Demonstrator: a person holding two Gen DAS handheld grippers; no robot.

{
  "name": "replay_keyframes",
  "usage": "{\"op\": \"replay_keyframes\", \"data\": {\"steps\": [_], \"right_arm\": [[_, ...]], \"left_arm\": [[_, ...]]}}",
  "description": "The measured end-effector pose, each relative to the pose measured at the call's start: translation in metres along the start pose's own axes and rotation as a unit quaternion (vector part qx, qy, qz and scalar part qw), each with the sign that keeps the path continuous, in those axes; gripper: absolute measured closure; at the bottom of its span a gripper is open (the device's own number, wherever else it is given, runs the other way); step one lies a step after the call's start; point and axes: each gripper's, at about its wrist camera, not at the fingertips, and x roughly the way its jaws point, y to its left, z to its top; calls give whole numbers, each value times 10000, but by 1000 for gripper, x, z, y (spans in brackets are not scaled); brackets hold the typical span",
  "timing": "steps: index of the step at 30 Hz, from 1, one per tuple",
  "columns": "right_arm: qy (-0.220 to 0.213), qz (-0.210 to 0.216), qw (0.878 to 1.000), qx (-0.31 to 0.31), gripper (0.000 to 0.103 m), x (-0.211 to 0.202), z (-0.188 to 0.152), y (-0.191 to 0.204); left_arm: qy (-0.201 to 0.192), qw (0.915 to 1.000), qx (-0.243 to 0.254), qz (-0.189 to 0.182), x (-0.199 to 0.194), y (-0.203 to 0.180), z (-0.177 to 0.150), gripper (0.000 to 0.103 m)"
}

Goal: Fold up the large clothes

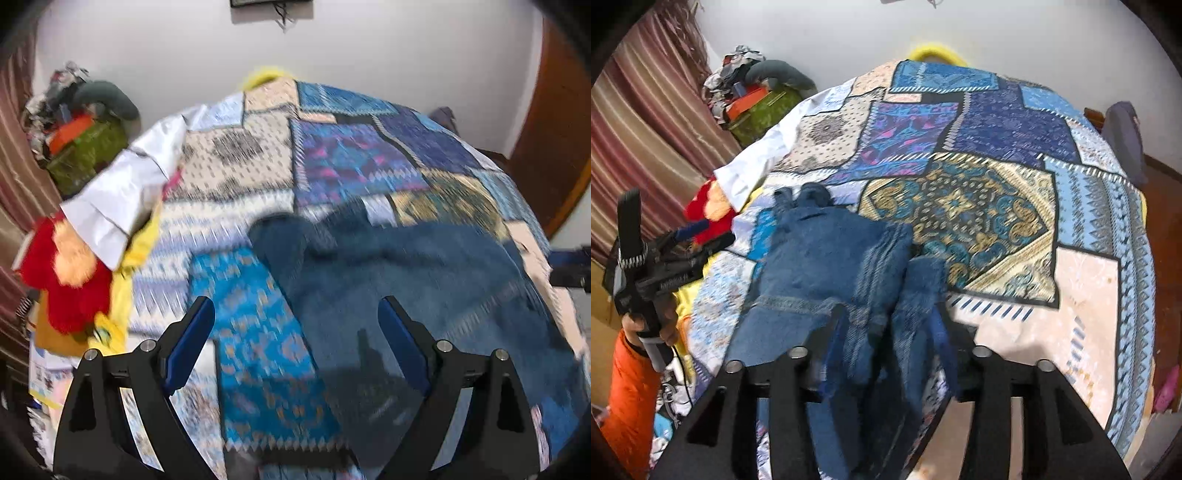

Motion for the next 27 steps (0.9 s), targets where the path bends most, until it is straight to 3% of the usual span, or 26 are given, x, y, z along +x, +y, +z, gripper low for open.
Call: {"op": "replay_keyframes", "data": {"steps": [3,6,9,12,15,18,25,27], "right_arm": [[-130,37,9996,-254,24,-2,-7,21],[-51,-238,9968,-764,14,10,-17,43],[200,-522,9938,-966,14,31,-24,45],[633,-526,9947,-620,14,54,-27,21],[954,177,9952,112,14,67,-27,-9],[1170,798,9880,616,14,79,-26,-29],[1298,1085,9835,646,12,101,-17,-28],[1285,1207,9796,967,10,108,-15,-35]], "left_arm": [[187,9993,-103,-313,-2,1,-22,13],[487,9964,-320,-618,4,0,-42,13],[707,9926,-494,-849,13,-1,-57,13],[953,9862,-795,-1096,28,1,-65,11],[1089,9745,-1318,-1450,42,11,-65,6],[1245,9567,-1774,-1945,65,19,-61,4],[1466,9253,-2413,-2531,110,20,-56,0],[1580,9108,-2641,-2752,122,20,-57,0]]}}
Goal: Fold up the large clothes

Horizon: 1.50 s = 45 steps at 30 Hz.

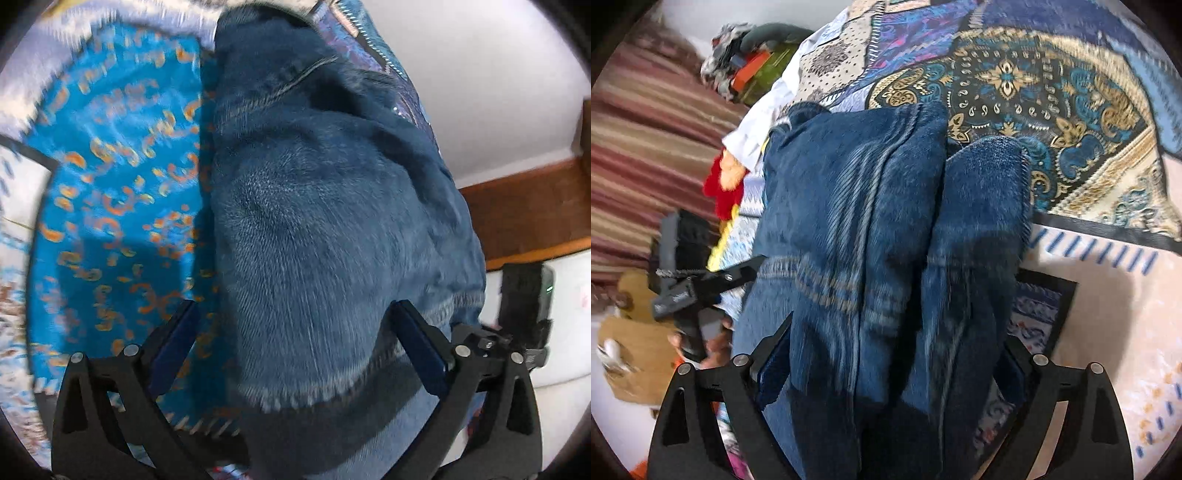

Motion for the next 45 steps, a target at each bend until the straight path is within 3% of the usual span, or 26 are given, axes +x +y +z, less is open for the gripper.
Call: {"op": "replay_keyframes", "data": {"steps": [5,6,7,9,12,15,23,30,35,40,45], "right_arm": [[-42,36,9999,112,9,6,6,-1],[-70,45,9999,127,11,6,5,-1],[-103,58,9998,147,15,5,5,0],[-162,140,9996,175,36,-2,1,5],[-238,291,9988,300,54,-15,-4,12],[-281,356,9987,235,61,-26,-13,25],[-608,250,9974,-286,63,-66,-26,92],[-1021,441,9915,-676,63,-93,-30,166],[-1003,577,9897,-847,63,-73,-33,204],[-608,643,9931,-771,63,-18,-30,215],[-8,604,9970,-476,63,55,-27,197]], "left_arm": [[101,9995,-174,-234,13,-2,2,1],[51,9997,-117,-211,11,-4,2,11],[-8,9998,-54,-215,6,-9,0,14],[-132,9998,115,3,-3,-23,-4,24],[-278,9977,516,342,-20,-45,-14,31],[-381,9957,755,385,-39,-59,-24,38],[-1095,9802,1524,631,-126,-104,-53,43],[-1689,9695,1630,711,-206,-116,-58,43],[-1887,9669,1476,877,-244,-86,-62,43],[-1675,9735,1101,1099,-229,-29,-59,43],[-1282,9804,708,1321,-197,27,-56,43]]}}
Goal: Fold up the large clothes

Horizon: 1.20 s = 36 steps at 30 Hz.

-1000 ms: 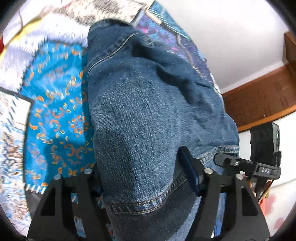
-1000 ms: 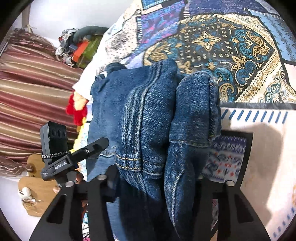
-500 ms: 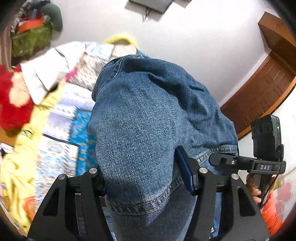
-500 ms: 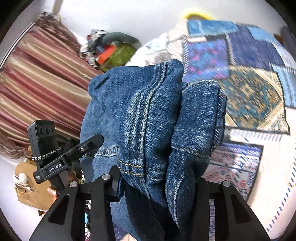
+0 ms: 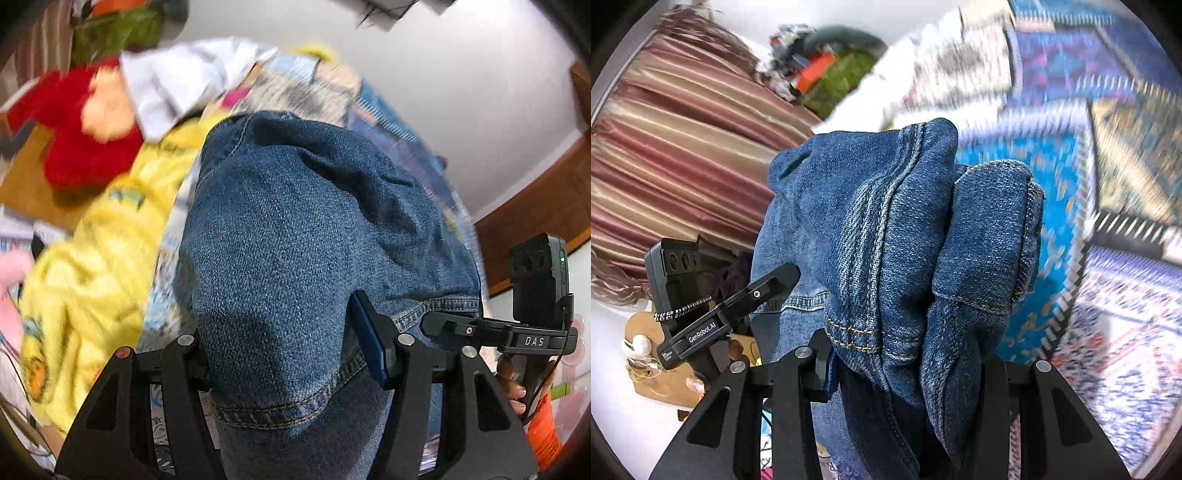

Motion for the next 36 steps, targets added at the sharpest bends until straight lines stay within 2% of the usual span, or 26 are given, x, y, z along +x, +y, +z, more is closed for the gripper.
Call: {"op": "replay_keyframes", "data": {"steps": [5,8,11,14,18,21,23,27,30,33,36], "right_arm": [[329,-153,9992,145,63,51,-1,-28],[313,-169,9994,5,62,59,2,-32],[310,-205,9991,-194,61,62,3,-33],[261,-272,9985,-386,55,58,-7,-32],[197,-540,9963,-645,37,42,-21,-35],[126,-774,9928,-909,32,26,-34,-35],[62,-967,9898,-1045,31,15,-40,-35],[-39,-1237,9840,-1283,31,-9,-53,-33],[-320,-1507,9759,-1548,31,-31,-54,-26],[-826,-1465,9728,-1594,31,-52,-39,-11],[-1271,-1437,9664,-1711,31,-57,-22,7]], "left_arm": [[366,9991,-158,168,47,29,-18,42],[146,9998,-21,133,51,35,-27,38],[2,9992,206,330,47,29,-33,28],[-123,9969,458,621,39,22,-43,24],[-332,9915,789,983,27,14,-61,17],[-463,9864,991,1228,16,12,-77,14],[-416,9856,1010,1292,9,14,-84,11],[-347,9826,1077,1473,-4,13,-90,11],[-601,9747,1246,1757,-20,6,-82,11],[-1012,9633,1431,2035,-33,-5,-59,11],[-1281,9547,1469,2247,-31,-12,-31,11]]}}
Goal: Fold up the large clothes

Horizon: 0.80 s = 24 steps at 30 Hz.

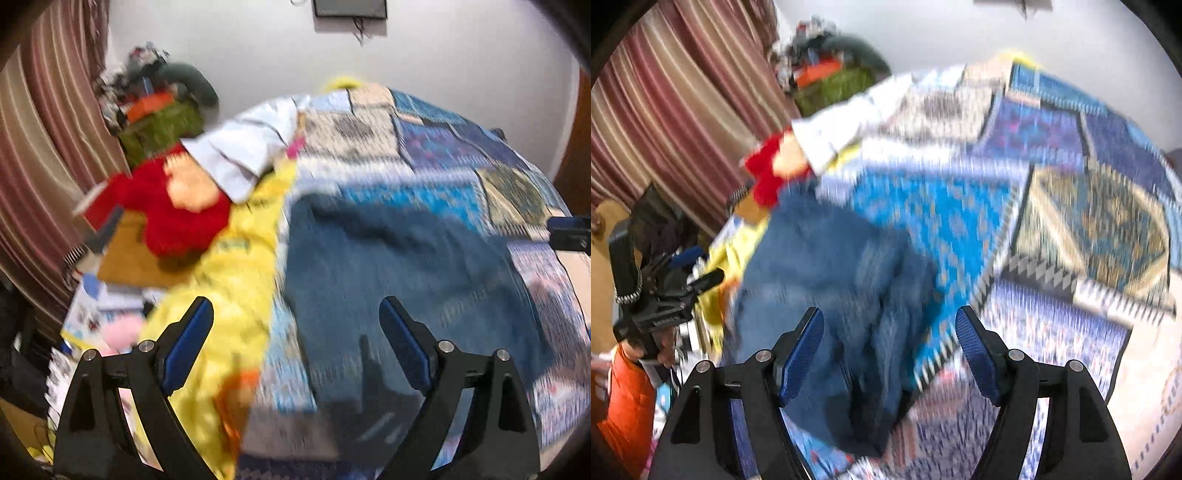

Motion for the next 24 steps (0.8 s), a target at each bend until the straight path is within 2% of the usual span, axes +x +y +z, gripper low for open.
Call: {"op": "replay_keyframes", "data": {"steps": [3,5,9,13,19,24], "right_arm": [[-227,-42,9997,-71,31,15,18,15],[-221,-97,9997,-91,31,34,23,24],[89,-445,9986,-283,31,79,14,28],[430,-761,9948,-521,31,112,-6,15],[281,-911,9919,-844,31,81,-11,25],[-209,-795,9923,-922,31,20,-12,52]], "left_arm": [[89,9999,-71,74,31,-7,25,11],[265,9995,-157,58,56,-12,33,11],[633,9968,-482,10,106,-20,38,11],[832,9926,-857,-203,127,-21,34,8],[753,9939,-792,-148,95,-20,29,9],[319,9948,-882,-386,25,-15,23,11]]}}
